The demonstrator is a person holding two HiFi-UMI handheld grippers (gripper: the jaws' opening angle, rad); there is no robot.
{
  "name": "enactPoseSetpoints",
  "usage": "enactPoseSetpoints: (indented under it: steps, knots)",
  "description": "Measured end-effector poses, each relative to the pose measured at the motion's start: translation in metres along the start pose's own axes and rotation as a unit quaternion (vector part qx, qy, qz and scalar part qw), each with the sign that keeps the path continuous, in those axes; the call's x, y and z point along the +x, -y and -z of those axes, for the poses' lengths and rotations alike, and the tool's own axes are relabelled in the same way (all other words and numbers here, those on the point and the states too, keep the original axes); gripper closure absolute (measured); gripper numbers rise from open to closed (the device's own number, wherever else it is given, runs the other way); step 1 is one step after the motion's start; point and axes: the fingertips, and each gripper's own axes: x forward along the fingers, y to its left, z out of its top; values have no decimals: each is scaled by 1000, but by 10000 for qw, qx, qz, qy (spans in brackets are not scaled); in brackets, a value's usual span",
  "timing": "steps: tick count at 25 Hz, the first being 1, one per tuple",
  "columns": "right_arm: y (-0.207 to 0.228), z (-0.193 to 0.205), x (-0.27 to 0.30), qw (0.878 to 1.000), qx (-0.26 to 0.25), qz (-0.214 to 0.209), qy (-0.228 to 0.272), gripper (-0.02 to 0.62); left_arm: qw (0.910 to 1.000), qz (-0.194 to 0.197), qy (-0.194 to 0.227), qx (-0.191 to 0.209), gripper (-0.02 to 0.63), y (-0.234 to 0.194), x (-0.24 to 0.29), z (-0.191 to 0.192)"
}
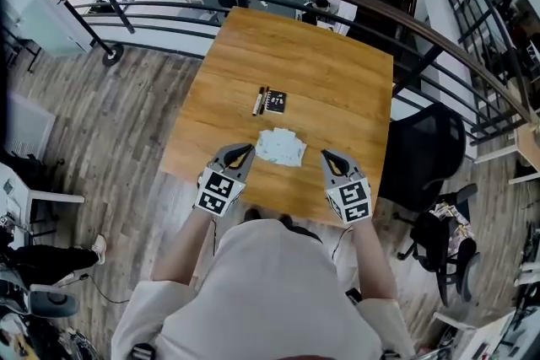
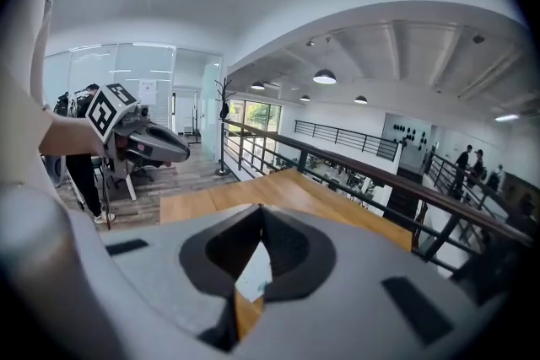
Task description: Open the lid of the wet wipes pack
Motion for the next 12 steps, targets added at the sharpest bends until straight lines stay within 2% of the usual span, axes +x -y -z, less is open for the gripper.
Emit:
enactPoseSetpoints:
  steps: [6,12]
  knots:
    - [15,-15,-18,9991,196,-49,364,591,9993,-158,266,-224,612,9,-14,-23]
    - [23,-18,-32,9981,355,-39,501,592,9976,-263,468,-426,612,15,-25,-31]
